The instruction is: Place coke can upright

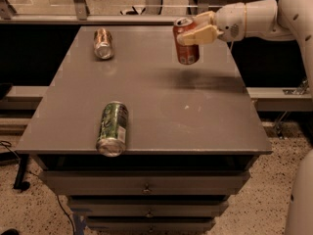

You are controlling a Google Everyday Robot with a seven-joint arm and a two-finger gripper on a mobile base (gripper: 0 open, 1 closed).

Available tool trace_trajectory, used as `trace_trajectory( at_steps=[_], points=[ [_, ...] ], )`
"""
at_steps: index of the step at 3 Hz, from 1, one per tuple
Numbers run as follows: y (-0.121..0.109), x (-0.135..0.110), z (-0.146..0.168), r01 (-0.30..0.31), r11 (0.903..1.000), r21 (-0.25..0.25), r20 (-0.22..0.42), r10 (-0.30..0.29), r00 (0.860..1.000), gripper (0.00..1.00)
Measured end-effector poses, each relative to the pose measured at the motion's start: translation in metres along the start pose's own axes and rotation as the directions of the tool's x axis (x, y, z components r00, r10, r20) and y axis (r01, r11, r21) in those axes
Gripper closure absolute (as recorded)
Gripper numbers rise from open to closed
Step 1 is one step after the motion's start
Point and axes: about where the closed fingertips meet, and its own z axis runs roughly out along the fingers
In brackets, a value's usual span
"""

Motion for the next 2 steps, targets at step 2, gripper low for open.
trace_trajectory(
  at_steps=[2],
  points=[
    [0.0092, 0.0209, -0.0164, 0.009, 1.0000, -0.001, 0.134, -0.009, 0.991, 1.00]
  ],
)
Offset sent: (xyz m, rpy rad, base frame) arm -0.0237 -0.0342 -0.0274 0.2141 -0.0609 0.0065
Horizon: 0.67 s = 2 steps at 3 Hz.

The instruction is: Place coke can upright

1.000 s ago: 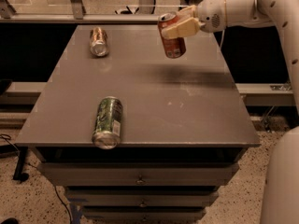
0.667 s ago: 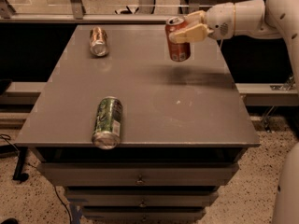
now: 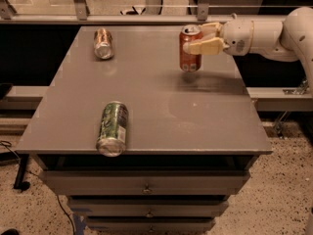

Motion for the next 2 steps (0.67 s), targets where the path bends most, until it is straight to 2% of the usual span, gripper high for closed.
trace_trajectory(
  at_steps=[1, 2],
  points=[
    [0.0066, 0.0056, -0.0030, 0.015, 0.9999, -0.008, 0.039, -0.015, 0.999, 0.82],
    [0.0145, 0.0112, -0.0039, 0.042, 0.9990, -0.015, 0.075, -0.040, 0.996, 0.59]
  ],
)
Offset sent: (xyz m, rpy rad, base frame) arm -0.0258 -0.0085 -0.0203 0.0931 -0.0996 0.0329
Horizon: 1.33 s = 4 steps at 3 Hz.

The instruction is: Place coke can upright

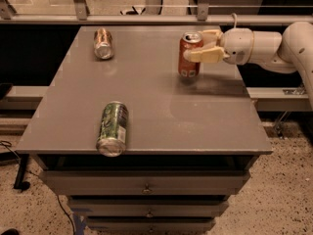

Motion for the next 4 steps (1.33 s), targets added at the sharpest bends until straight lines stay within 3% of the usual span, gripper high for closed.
trace_trajectory(
  at_steps=[2, 3, 4],
  points=[
    [0.010, 0.008, 0.001, 0.023, 0.9995, -0.020, 0.022, -0.022, 1.000, 0.13],
    [0.014, 0.014, 0.001, 0.016, 0.9995, -0.026, 0.022, -0.015, 1.000, 0.00],
    [0.018, 0.020, -0.003, 0.006, 0.9996, -0.028, 0.009, -0.006, 1.000, 0.00]
  ],
)
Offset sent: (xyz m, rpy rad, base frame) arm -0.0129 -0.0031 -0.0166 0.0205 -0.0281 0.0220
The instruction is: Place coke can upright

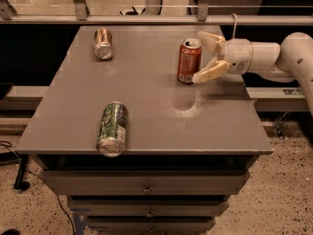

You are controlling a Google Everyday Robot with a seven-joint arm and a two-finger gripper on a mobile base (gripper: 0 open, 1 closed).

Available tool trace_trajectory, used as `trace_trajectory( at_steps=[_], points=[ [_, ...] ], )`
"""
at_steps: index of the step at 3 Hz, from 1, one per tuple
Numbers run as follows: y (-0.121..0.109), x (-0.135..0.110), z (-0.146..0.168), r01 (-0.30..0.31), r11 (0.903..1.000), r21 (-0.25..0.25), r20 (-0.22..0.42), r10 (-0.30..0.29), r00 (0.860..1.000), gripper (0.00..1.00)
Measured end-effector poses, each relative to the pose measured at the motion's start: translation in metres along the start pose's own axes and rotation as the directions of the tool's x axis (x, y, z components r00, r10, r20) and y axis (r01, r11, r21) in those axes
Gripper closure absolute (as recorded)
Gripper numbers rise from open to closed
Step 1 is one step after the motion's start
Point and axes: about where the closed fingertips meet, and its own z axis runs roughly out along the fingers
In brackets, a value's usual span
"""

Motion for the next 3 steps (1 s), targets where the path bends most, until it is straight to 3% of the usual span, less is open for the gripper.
trace_trajectory(
  at_steps=[1, 2, 3],
  points=[
    [-0.001, 0.002, -0.031, 0.007, 0.9994, 0.033, -0.051, -0.006, 0.999, 0.00],
    [-0.007, -0.003, -0.089, 0.021, 0.9941, 0.106, -0.131, -0.007, 0.991, 0.00],
    [-0.010, -0.004, -0.095, 0.027, 0.9927, 0.117, -0.139, -0.011, 0.990, 0.00]
  ],
)
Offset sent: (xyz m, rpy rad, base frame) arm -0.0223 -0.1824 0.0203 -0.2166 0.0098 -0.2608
